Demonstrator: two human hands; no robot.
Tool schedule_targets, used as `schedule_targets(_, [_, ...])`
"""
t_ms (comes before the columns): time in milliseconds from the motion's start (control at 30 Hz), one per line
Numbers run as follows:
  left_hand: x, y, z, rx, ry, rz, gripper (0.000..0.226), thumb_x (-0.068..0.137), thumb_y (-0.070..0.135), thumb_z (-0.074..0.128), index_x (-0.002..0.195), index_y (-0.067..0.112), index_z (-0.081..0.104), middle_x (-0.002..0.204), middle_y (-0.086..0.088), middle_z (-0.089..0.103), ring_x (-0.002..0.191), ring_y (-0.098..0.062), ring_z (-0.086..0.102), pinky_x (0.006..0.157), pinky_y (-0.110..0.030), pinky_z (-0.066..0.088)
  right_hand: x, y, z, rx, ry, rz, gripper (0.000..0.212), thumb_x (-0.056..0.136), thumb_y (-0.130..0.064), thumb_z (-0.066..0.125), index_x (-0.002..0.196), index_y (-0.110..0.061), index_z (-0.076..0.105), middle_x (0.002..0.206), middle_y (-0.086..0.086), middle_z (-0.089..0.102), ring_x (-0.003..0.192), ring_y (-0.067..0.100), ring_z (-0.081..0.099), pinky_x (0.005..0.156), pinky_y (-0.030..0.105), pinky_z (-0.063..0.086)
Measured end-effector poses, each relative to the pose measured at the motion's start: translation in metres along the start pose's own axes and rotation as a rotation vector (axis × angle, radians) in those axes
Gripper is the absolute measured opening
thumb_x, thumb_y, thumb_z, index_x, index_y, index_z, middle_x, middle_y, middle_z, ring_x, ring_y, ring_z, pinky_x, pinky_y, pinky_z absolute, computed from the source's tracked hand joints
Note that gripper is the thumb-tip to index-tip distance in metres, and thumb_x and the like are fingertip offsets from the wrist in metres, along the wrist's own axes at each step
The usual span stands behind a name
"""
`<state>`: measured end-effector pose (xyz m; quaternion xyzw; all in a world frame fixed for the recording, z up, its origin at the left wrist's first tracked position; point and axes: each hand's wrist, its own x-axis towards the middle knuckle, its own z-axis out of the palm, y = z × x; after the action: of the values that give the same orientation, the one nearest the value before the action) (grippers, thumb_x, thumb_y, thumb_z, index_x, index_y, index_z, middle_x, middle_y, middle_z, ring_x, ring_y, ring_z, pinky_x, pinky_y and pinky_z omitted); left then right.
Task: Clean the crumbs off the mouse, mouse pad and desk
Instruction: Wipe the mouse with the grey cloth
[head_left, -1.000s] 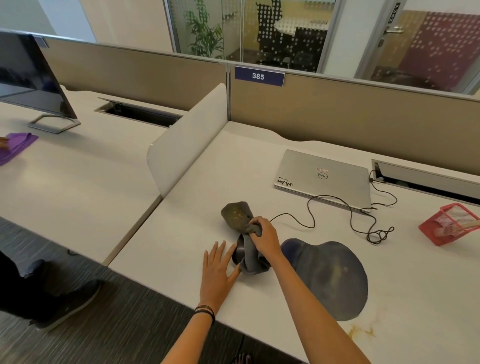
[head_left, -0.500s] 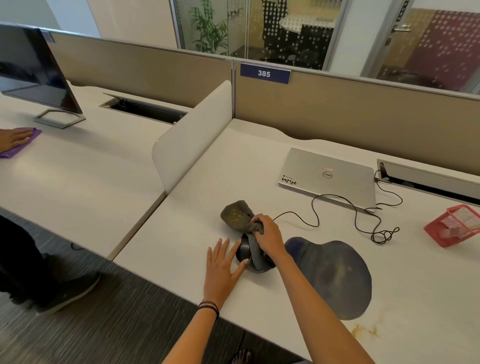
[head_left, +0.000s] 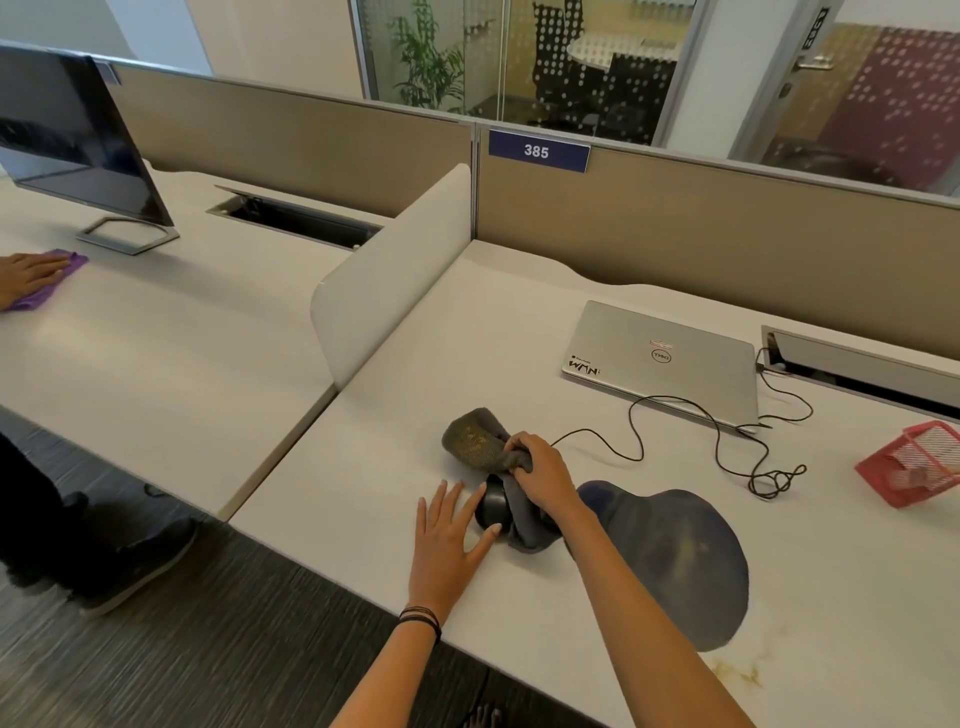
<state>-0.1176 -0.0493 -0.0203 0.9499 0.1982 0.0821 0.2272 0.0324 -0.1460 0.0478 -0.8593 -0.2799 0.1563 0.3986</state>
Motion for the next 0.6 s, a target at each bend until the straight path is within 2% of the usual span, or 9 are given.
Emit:
schedule_targets(100, [-0.001,0.001,0.000,0.006,0.026,0.006,0.059,0.090,0.062,0.036,0.140,0.031,0.041,0.153,-0.001,0.033,0.147,-0.019,0.016,0.120,-0.036,-0.002,-0.006,0.000,-0.011,0.040,-0.175,-0.080,0.019,0.077,-0.001,0.062,0.092,-0.012,0.064,0.100,0.005,0.064,0.095,0.019,0.057,0.084,0.025,0.045])
schedule_targets(167, [0.000,0.002,-0.001,-0.003,0.051,0.007,0.057,0.089,0.062,0.037,0.132,0.026,0.051,0.146,-0.004,0.043,0.144,-0.022,0.024,0.120,-0.037,0.001,-0.011,0.000,-0.012,0.035,-0.215,-0.108,0.018,0.075,-0.002,0.063,0.089,-0.014,0.064,0.097,0.002,0.064,0.093,0.018,0.057,0.084,0.027,0.046])
schedule_targets(267, [-0.001,0.002,0.001,-0.017,0.043,0.009,0.055,0.091,0.057,0.042,0.139,0.029,0.042,0.153,-0.001,0.033,0.147,-0.019,0.016,0.120,-0.038,-0.001,-0.012,-0.001,-0.004,0.028,-0.098,-0.071,0.017,0.079,-0.002,0.061,0.093,-0.013,0.062,0.101,0.005,0.063,0.095,0.019,0.058,0.085,0.032,0.049])
schedule_targets(433, [-0.001,0.000,0.002,0.004,0.013,0.003,0.059,0.092,0.057,0.040,0.145,0.034,0.029,0.156,0.003,0.026,0.148,-0.016,0.010,0.119,-0.036,-0.005,-0.010,-0.002,0.004,-0.027,0.240,0.077,0.019,0.086,-0.001,0.054,0.101,-0.012,0.058,0.107,0.007,0.059,0.098,0.021,0.055,0.084,0.032,0.049])
schedule_targets(500, [-0.001,0.000,0.003,0.007,0.003,-0.003,0.060,0.092,0.059,0.038,0.145,0.036,0.026,0.156,0.004,0.023,0.148,-0.015,0.008,0.119,-0.035,-0.006,-0.012,0.000,0.004,-0.036,0.261,0.069,0.020,0.086,0.000,0.054,0.102,-0.012,0.058,0.108,0.007,0.059,0.099,0.022,0.054,0.087,0.033,0.049])
schedule_targets(600, [0.000,-0.002,0.003,-0.001,0.009,-0.007,0.061,0.090,0.060,0.041,0.145,0.035,0.029,0.156,0.003,0.026,0.148,-0.016,0.010,0.119,-0.035,-0.005,-0.020,0.003,0.007,-0.053,0.186,-0.024,0.020,0.086,-0.001,0.055,0.104,-0.011,0.056,0.110,0.008,0.058,0.103,0.020,0.053,0.091,0.031,0.048])
